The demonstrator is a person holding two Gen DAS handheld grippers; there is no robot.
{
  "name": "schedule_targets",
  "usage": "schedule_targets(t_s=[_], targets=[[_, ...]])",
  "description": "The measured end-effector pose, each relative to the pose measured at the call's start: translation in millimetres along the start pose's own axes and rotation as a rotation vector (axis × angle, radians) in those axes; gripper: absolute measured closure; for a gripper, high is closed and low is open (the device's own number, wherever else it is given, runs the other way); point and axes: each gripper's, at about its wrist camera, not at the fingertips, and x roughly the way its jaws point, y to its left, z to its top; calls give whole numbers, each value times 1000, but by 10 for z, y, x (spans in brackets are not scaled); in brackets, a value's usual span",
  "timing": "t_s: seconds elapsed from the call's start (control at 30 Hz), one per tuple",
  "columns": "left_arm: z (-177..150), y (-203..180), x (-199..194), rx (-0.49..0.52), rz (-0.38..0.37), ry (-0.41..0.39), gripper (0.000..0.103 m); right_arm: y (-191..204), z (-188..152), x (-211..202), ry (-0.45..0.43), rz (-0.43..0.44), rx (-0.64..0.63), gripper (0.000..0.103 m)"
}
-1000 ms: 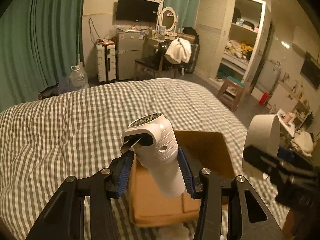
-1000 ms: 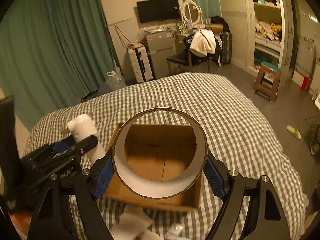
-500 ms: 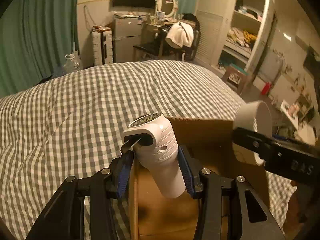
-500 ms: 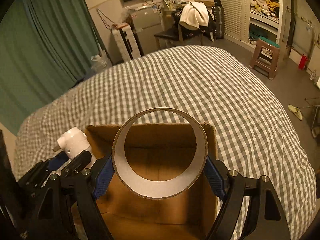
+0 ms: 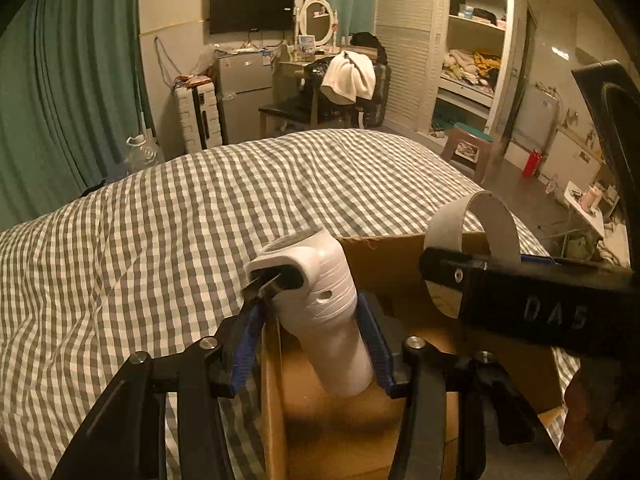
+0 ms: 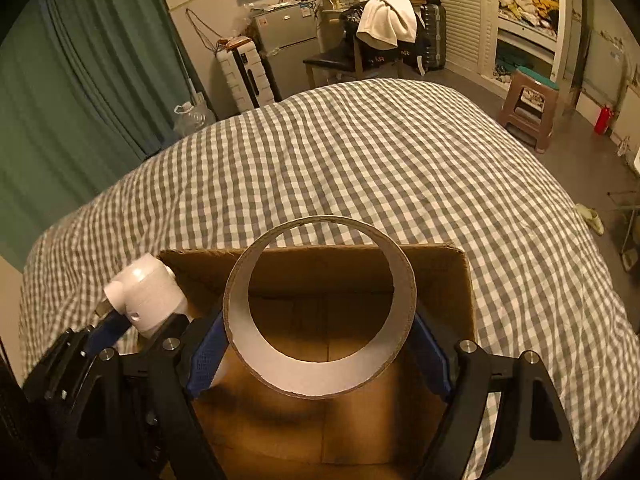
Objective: Organize objects
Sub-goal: 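Open both tools to drop bottle and ring into the box, then lift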
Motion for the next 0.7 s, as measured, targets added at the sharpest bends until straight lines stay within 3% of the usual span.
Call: schedule_targets(t_s=[0.13,0.17,0.4,0.7], targets=[[36,-60,-284,42,24,-67,16,-120,10,-202,-48,51,80,13],[51,-81,-371,49,24,-86,13,-148,27,-275,-58,67,93,11],[195,-232,-933,70,34,-152,9,-175,146,-988,-144,22,91,10],[410,-268,-1851,17,-2,-222,3,-230,117,-2441,-303,-49,43,4]])
